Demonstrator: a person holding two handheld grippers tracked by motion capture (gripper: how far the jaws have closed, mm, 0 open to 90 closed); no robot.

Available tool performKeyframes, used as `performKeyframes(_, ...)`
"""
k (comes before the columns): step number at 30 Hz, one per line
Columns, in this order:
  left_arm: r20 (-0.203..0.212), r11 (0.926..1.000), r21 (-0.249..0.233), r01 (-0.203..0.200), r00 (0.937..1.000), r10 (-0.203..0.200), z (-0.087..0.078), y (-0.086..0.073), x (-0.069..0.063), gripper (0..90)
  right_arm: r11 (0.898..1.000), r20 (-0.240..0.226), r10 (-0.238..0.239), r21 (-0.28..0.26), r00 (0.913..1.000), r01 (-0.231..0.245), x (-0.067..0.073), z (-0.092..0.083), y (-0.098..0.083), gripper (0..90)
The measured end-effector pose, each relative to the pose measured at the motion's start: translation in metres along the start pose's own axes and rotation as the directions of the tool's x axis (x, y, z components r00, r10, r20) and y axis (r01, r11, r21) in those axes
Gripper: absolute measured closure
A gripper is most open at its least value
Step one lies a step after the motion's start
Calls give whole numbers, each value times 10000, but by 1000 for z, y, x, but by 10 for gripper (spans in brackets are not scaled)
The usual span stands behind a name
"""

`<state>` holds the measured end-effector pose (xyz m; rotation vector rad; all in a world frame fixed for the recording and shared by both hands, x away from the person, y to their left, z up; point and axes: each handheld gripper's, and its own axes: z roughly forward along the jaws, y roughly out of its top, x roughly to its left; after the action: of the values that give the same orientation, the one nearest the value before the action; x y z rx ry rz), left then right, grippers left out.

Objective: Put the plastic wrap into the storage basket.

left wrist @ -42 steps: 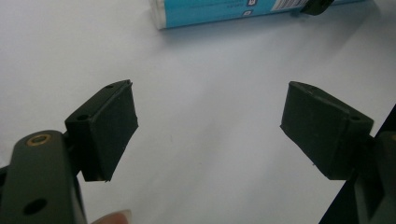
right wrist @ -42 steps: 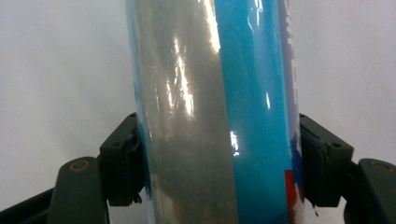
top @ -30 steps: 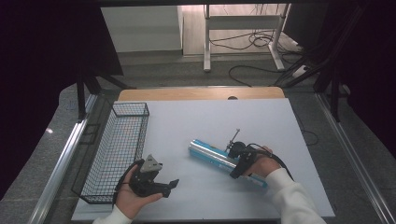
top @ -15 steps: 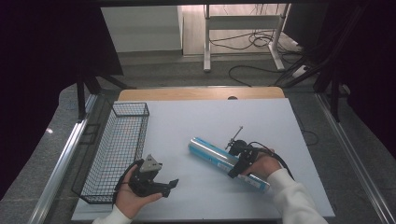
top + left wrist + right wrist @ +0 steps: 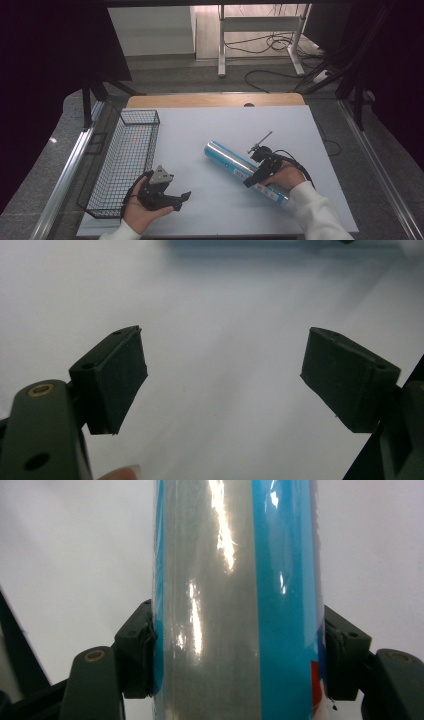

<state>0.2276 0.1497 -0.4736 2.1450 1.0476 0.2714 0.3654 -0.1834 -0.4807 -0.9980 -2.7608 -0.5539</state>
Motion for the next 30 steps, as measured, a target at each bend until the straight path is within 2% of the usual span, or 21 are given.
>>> performKeyframes(5,-1,10000,-49,48,10000,-48,0,0,1,181,9927,-525,526,-1058,9972,-580,-1,-12,-8,327)
performKeyframes(10,97,9995,-169,252,9996,-250,1,1,2,181,9758,-945,861,-1930,9918,-1031,4,-19,-15,326)
performKeyframes(14,259,9983,-307,492,9985,-484,1,2,3,178,9626,-1185,1000,-2398,9879,-1262,13,-23,-20,326)
performKeyframes(18,704,9928,-606,1031,9926,-988,-1,5,6,174,9457,-1513,1154,-2855,9817,-1552,19,-27,-23,326)
performKeyframes(23,1056,9858,-792,1483,9846,-1396,-1,7,9,169,9302,-1639,1288,-3217,9780,-1765,25,-30,-26,326)
performKeyframes(27,1227,9821,-840,1688,9798,-1579,-1,8,11,167,9150,-2129,1479,-3413,9658,-2153,27,-29,-29,326)
performKeyframes(30,1553,9764,-912,1957,9713,-1802,-1,10,14,164,9027,-2229,1594,-3614,9617,-2334,31,-29,-31,326)
